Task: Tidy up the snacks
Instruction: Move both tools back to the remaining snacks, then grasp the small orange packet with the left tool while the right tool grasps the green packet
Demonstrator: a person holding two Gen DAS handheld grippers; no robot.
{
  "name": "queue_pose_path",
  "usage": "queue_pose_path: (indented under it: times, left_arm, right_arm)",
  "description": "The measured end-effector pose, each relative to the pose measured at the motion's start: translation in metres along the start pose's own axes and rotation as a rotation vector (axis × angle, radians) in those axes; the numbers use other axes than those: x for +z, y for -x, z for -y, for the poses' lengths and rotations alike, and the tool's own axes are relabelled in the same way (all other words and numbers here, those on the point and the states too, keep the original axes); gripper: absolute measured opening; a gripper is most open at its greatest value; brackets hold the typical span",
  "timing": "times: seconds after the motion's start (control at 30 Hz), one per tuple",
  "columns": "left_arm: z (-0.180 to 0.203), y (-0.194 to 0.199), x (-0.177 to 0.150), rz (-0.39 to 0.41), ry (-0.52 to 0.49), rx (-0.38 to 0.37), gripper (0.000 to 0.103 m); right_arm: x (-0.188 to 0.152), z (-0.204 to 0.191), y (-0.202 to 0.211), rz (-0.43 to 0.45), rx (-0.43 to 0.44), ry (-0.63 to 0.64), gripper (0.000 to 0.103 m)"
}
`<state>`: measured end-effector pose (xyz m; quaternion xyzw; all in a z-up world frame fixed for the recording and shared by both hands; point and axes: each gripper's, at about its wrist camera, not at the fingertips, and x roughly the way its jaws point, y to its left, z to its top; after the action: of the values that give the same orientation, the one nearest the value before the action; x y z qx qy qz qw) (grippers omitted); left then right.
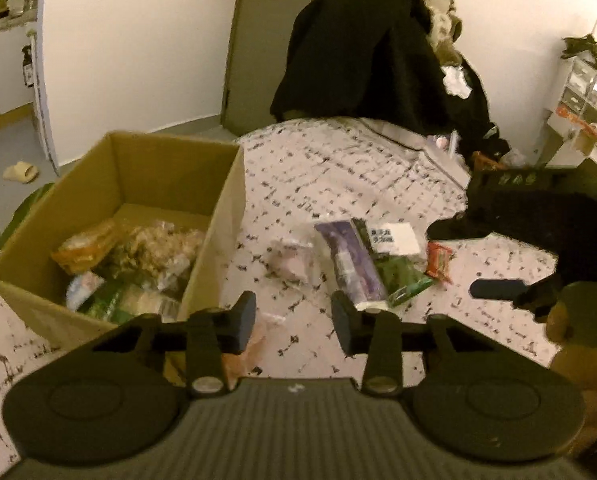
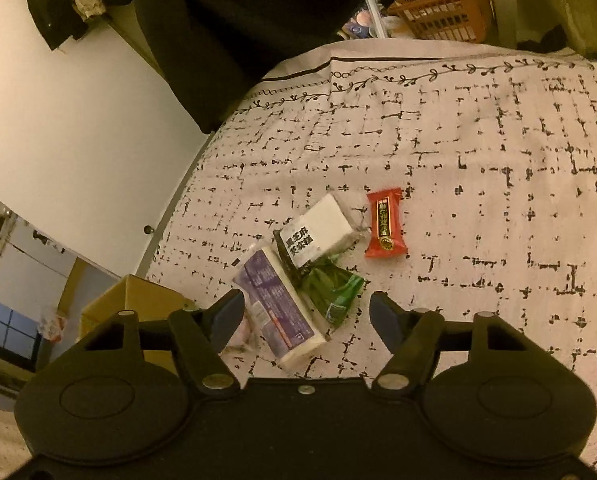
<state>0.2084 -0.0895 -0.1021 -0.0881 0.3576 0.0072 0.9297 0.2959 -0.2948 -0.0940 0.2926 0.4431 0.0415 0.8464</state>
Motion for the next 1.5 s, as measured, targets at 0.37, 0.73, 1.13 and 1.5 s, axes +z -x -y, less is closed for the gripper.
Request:
queue_pose_path:
  times: [0.37,0.73,1.13,1.5]
  left_arm:
    - [0.009,-0.028,-0.016,0.014,-0.03,0.104,0.037]
    - [0.029,-0.042,-0.031,0.012,-0.068,0.251,0.037]
    - [0.026,-0.07,-0.038,-0.068,-0.063,0.388,0.038]
    - [0.02,-0.07,-0.039,-0.096,-0.055,0.353,0.036]
  right_arm:
    - [-0.005,-0.002,-0.012,-0.036,-0.013,0.027,0.065]
    - [-0.006,0.002,-0.023,-0.059,-0.018,0.017,0.065]
    - [-0.012,0.004,-0.038,-0.097,-0.016,0.019,0.063]
    - [-0.01,0.023,-0.06,-0.083,-0.02,-0.092,0.052]
